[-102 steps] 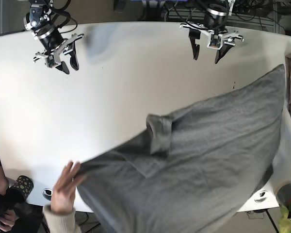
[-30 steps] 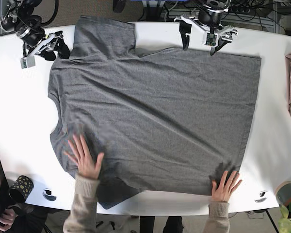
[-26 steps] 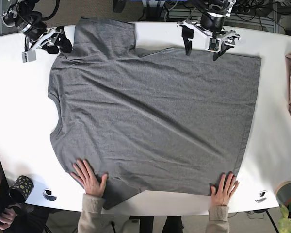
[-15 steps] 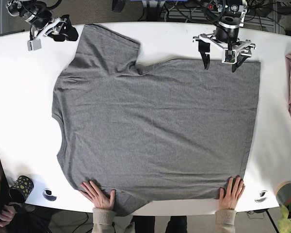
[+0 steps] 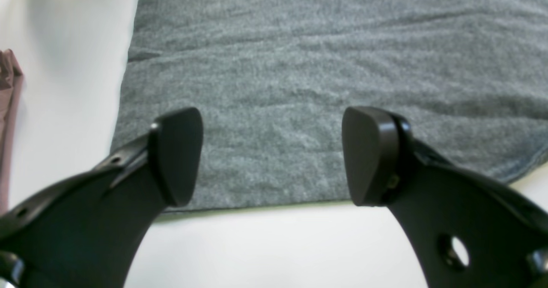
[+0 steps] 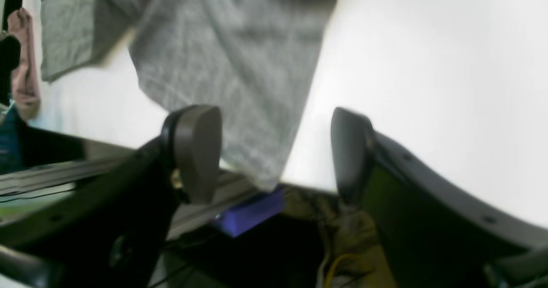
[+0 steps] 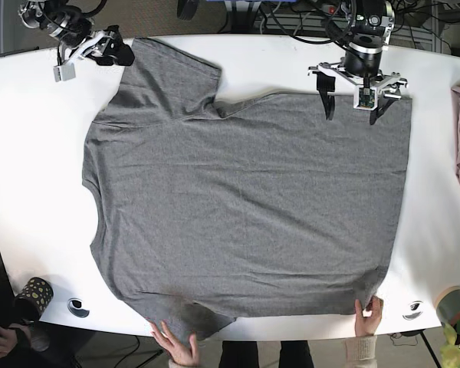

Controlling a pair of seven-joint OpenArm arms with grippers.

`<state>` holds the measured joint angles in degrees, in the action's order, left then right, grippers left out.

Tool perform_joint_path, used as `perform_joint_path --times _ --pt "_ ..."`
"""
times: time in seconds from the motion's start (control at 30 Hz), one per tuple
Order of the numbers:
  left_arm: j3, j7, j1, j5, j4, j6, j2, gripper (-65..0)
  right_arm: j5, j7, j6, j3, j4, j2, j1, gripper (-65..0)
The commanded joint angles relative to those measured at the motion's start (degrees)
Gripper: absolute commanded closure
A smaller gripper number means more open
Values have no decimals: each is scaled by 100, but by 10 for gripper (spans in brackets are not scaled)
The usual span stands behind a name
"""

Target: Fold the T-shirt properly

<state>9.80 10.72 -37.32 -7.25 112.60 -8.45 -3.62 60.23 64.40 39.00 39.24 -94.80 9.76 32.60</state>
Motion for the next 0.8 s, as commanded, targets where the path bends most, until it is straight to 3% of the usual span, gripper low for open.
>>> perform_joint_path --times 0.0,0.2,0.43,0.53,0.77 --pt "9 -145 -35 34 94 32 6 -479 118 -80 34 27 26 48 50 -385" --pt "18 -145 -44 34 94 32 6 -479 118 -80 34 18 280 39 50 -385" --pt "26 -145 -53 34 94 32 6 -479 118 -88 34 -509 280 -13 111 -385" --pt "26 -145 -53 34 94 32 6 -479 118 -88 34 -535 280 -145 111 -385" --pt "44 -145 -70 34 85 23 14 -479 109 -97 25 -553 289 -163 41 -385"
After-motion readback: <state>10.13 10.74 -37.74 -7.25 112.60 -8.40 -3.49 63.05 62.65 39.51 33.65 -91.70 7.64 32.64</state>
